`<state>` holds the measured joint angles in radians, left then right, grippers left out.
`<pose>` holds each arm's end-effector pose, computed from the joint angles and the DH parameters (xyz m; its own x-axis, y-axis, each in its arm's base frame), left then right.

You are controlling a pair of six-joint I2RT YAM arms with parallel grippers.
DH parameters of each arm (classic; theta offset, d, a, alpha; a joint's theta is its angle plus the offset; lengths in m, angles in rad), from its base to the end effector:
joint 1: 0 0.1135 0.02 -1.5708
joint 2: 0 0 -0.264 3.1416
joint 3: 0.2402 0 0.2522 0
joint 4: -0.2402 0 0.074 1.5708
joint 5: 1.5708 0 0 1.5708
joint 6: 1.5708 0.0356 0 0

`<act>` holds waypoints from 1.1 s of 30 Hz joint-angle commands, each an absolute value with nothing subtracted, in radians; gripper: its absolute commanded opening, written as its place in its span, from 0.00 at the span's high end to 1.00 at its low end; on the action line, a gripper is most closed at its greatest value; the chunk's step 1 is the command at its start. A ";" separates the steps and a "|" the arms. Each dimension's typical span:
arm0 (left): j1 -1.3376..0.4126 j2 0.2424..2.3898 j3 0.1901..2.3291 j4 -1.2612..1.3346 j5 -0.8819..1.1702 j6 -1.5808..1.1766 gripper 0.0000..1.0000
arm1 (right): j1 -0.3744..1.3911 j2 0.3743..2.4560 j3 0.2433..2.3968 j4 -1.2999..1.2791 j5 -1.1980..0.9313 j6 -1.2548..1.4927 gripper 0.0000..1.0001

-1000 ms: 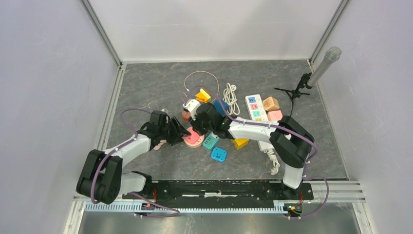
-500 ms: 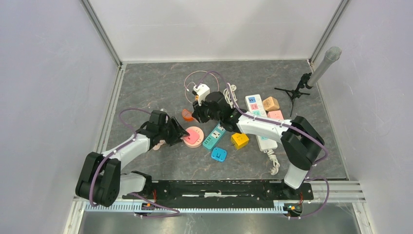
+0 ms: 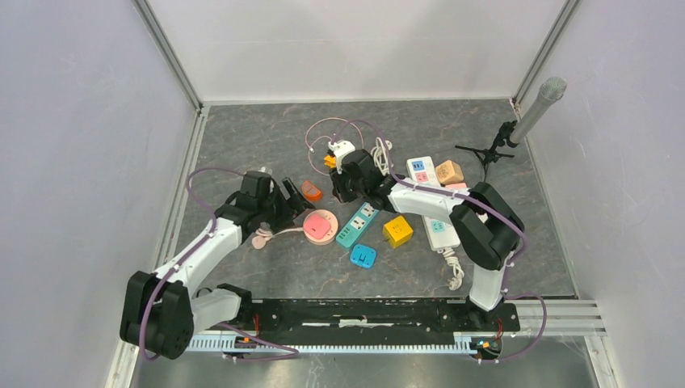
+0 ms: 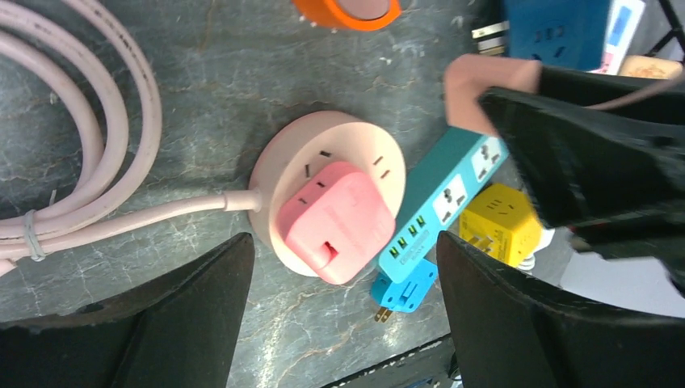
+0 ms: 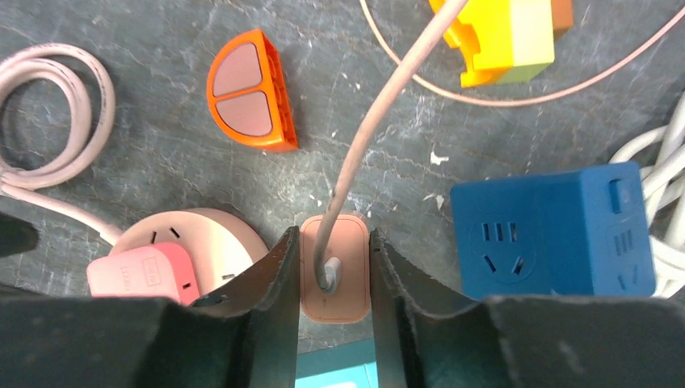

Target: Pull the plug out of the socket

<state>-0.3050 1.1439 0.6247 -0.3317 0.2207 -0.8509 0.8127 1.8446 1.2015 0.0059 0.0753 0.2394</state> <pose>0.2121 -0.0749 0.2026 -0.7967 -0.5183 -0.3109 -0.2553 0.7548 -0.6042 0.2848 0.2969 0.2036 -0.5592 -0.2467 -0.7915 -0.5660 0.8111 0.1471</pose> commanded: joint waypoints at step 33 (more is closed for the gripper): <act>-0.446 1.160 0.785 -0.571 -0.069 -0.887 0.04 | 0.782 1.652 0.954 0.233 -0.173 0.507 0.51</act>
